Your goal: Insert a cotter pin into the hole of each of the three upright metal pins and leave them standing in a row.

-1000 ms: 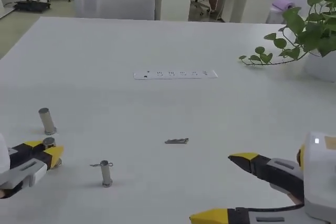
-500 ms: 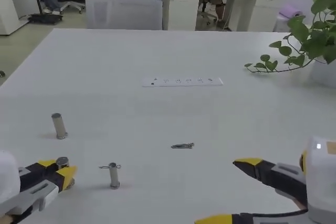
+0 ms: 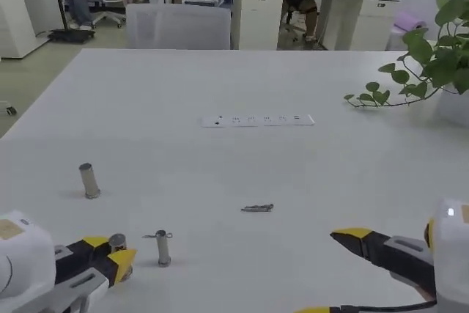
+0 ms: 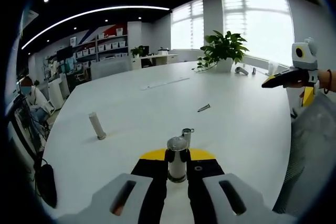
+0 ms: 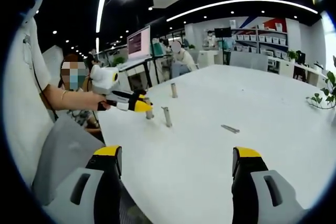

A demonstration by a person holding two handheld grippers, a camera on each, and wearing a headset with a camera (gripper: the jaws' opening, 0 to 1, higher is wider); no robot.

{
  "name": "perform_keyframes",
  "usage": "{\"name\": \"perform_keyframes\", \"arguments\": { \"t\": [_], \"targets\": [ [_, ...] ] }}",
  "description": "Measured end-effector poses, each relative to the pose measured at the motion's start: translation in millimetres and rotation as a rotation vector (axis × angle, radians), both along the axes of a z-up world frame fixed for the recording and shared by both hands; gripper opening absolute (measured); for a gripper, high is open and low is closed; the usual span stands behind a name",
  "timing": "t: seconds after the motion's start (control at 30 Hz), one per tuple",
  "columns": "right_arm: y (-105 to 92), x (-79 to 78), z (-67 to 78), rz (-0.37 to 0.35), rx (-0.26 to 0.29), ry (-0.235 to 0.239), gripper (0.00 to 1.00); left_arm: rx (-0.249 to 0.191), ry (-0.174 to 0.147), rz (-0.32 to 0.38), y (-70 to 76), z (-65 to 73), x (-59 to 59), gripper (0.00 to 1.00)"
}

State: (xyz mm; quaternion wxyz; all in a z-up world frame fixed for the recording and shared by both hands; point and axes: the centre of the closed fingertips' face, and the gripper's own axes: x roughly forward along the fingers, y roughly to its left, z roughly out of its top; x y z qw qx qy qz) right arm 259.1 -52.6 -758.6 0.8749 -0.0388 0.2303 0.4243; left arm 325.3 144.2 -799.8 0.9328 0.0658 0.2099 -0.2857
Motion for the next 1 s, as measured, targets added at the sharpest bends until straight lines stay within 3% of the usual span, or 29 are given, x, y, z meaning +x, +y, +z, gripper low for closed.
{"name": "perform_keyframes", "arguments": {
  "t": [0.57,1.0],
  "targets": [
    [-5.9,-4.9,0.1,-0.008,0.004,-0.009,0.87,-0.004,0.015,-0.118,-50.5,-1.8,-12.6,0.11],
    [-13.2,-6.5,-2.1,-0.019,-0.002,-0.010,0.86,-0.019,0.024,-0.154,-81.3,-9.0,-9.0,0.11]
  ]
}}
